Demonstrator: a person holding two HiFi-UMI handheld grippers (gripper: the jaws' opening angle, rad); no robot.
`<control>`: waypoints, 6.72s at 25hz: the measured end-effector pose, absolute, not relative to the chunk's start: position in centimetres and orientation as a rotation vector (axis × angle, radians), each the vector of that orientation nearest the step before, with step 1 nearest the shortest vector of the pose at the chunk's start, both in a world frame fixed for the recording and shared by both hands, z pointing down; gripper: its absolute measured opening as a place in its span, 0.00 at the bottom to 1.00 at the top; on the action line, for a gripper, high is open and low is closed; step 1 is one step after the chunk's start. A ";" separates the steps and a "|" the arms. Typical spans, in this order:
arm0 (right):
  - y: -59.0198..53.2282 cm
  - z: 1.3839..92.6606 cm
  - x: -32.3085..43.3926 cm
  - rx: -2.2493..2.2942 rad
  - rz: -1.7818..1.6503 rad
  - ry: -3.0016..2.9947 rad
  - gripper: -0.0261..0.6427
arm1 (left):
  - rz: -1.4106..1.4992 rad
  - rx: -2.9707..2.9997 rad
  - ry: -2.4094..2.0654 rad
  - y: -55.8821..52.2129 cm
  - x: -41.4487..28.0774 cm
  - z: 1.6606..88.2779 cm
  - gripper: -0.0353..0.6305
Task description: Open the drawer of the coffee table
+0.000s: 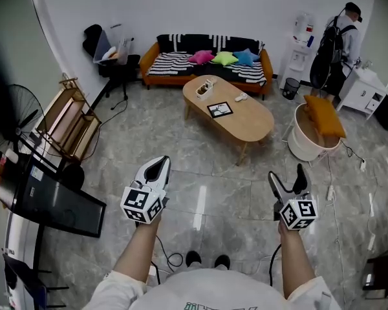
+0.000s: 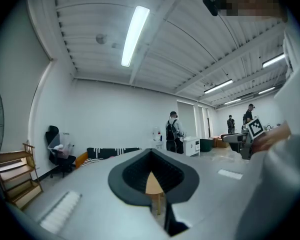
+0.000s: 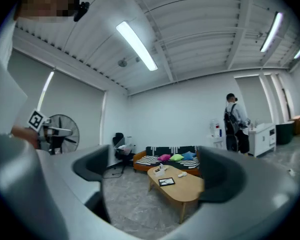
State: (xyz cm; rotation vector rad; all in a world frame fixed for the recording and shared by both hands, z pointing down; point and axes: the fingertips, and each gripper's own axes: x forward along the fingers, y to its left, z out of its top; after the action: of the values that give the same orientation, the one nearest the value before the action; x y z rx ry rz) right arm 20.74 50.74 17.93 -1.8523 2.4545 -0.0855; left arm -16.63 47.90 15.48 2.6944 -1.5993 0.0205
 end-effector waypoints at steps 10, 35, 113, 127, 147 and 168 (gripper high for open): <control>49.8 18.4 20.6 -1.889 -0.092 2.431 0.92 | 0.027 2.679 -1.616 47.7 -17.7 16.0 0.05; 40.5 21.6 14.1 -1.851 -0.121 2.539 0.92 | 0.065 2.661 -1.601 38.1 -22.7 19.0 0.05; -4.2 26.1 15.5 -2.377 -0.248 2.057 0.92 | 0.193 3.046 -0.764 -25.7 -10.2 21.2 0.05; -6.7 27.4 11.2 -2.640 -0.316 1.658 0.91 | 0.193 3.110 -0.261 -34.6 -6.7 23.2 0.05; -3.8 33.3 14.2 -2.623 -0.476 1.643 0.91 | 0.248 3.082 -0.259 -30.7 -3.3 26.1 0.05; -8.2 66.0 11.0 -2.334 -0.967 1.794 0.91 | 0.469 2.901 -0.313 -28.7 -3.5 53.0 0.05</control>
State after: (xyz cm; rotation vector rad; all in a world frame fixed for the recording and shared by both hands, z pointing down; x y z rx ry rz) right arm 11.03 -8.19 65.97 -2.3338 1.7940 -0.9672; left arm -3.47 -28.70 53.00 2.9013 -0.3130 0.4686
